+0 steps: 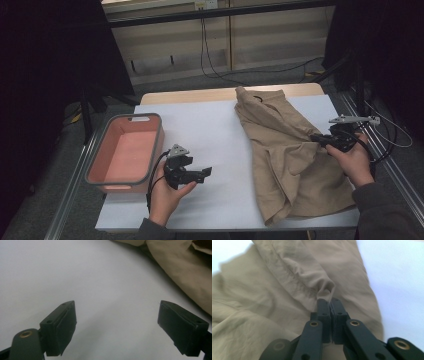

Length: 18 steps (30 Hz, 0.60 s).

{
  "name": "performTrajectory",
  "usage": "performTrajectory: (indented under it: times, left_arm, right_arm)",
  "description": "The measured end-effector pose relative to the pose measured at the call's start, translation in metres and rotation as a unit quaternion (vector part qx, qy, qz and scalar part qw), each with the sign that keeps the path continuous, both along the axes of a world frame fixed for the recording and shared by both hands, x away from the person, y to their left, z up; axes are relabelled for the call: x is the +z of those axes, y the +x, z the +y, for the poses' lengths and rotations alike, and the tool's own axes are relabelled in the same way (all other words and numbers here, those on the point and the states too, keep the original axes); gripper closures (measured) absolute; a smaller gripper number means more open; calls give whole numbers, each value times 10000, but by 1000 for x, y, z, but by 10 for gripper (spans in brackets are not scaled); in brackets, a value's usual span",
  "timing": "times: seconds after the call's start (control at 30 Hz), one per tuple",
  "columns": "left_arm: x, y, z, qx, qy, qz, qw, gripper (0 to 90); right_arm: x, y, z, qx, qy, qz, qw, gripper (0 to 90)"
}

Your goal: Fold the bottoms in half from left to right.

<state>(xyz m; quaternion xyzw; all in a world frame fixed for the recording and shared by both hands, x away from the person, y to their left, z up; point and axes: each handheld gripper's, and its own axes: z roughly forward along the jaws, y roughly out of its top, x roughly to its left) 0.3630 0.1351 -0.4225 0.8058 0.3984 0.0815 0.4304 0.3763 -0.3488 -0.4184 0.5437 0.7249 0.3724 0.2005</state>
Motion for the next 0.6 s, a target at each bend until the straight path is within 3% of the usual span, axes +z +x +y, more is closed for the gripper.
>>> performTrajectory:
  times: [0.13, 0.33, 0.47, 0.6]
  left_arm:
    - [-1, 0, 0, -20, 29, 5, 10000, 155]
    - [-1, 0, -1, -7, 21, 0, 10000, 155]
    - [0, 0, 0, -12, 14, -10, 10000, 156]
    - [0, 0, 1, 1, 14, -13, 10000, 156]
  right_arm:
    - [-11, 2, -10, -179, -41, 177, 9997, 874]
    - [-18, 3, -9, -201, -205, 248, 9993, 871]
    - [-14, 5, -11, -215, -274, 247, 9991, 873]
    - [-1, 7, -17, -257, -445, 160, 9986, 878]
